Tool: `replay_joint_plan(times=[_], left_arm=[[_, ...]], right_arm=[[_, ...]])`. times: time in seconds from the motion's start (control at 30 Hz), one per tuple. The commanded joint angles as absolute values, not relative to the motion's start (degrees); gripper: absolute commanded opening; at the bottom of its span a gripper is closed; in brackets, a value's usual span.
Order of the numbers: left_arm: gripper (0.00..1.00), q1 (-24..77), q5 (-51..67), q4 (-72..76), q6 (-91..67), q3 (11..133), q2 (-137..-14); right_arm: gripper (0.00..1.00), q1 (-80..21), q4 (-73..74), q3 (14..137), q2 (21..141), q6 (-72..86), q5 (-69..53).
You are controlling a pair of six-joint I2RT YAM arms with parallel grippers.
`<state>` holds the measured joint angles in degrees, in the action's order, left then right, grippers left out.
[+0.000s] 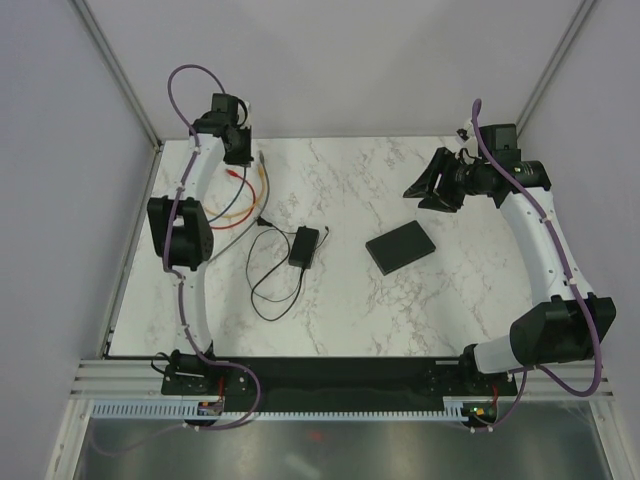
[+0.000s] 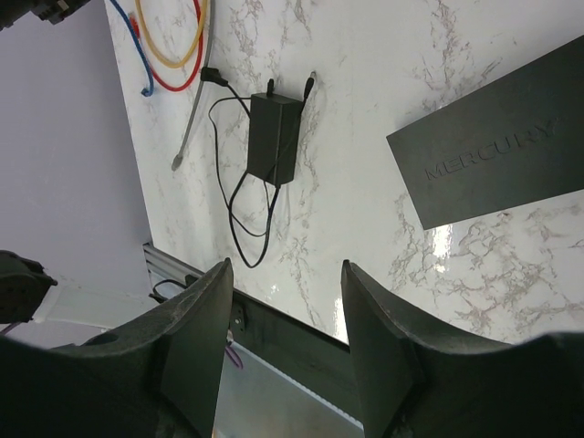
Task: Pull the plug from the switch port
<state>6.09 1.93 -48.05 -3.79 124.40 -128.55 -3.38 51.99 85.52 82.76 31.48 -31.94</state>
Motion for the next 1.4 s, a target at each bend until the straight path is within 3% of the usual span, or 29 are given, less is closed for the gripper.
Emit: replay_joint_plan(times=[0.0,0.13,0.17,0.23,0.27,0.37,0.53,0.63,0.67,0.93,1.0,1.17,1.37], left_arm=[[0.02,6.6,3.1,-47.9,-3.8,129.3,-131.4],[0.10,6.6,4.9,-48.2,-3.8,128.7,-133.9],[0.19,6.5,4.9,-48.3,-3.7,128.7,-134.7],[0.27,6.3,5.5,-48.6,-3.5,128.8,-135.1],[0.41,6.2,5.7,-48.7,-3.3,129.1,-135.3],[0.56,5.8,6.4,-48.6,-3.7,129.9,-134.5],[0.69,4.6,9.4,-48.6,-5.4,130.6,-130.0],[0.96,4.0,10.6,-48.5,-7.5,130.8,-125.2],[1.00,3.8,11.5,-48.4,-9.2,130.6,-123.8],[1.00,4.4,25.6,-40.4,-23.1,117.0,-107.0],[1.00,5.7,27.6,-35.7,-26.8,108.8,-101.9],[1.00,10.9,32.4,-28.3,-30.8,90.7,-93.4],[1.00,12.3,37.2,-20.7,-31.2,71.7,-80.2]], right_arm=[[0.59,-3.3,52.2,85.5,82.3,30.8,-32.6],[0.59,-3.3,52.3,85.6,82.4,30.7,-32.4],[0.59,-3.3,52.4,85.6,82.4,30.8,-32.4],[0.59,-3.3,52.4,85.5,82.5,30.8,-32.5],[0.59,-3.3,52.3,85.5,82.5,30.8,-32.6],[0.59,-3.3,52.3,85.4,82.9,30.9,-32.8],[0.60,-3.6,52.3,85.5,83.3,30.7,-33.2],[0.60,-3.9,52.3,86.0,83.8,30.8,-33.5],[0.60,-4.0,52.3,86.1,83.9,30.8,-33.5],[0.63,-6.2,52.3,85.2,85.5,29.2,-31.6],[0.69,-8.2,52.2,83.9,86.1,28.9,-30.1],[0.98,-13.5,51.3,79.0,87.0,29.0,-24.9],[0.98,-17.5,49.5,73.1,86.7,30.1,-16.7]])
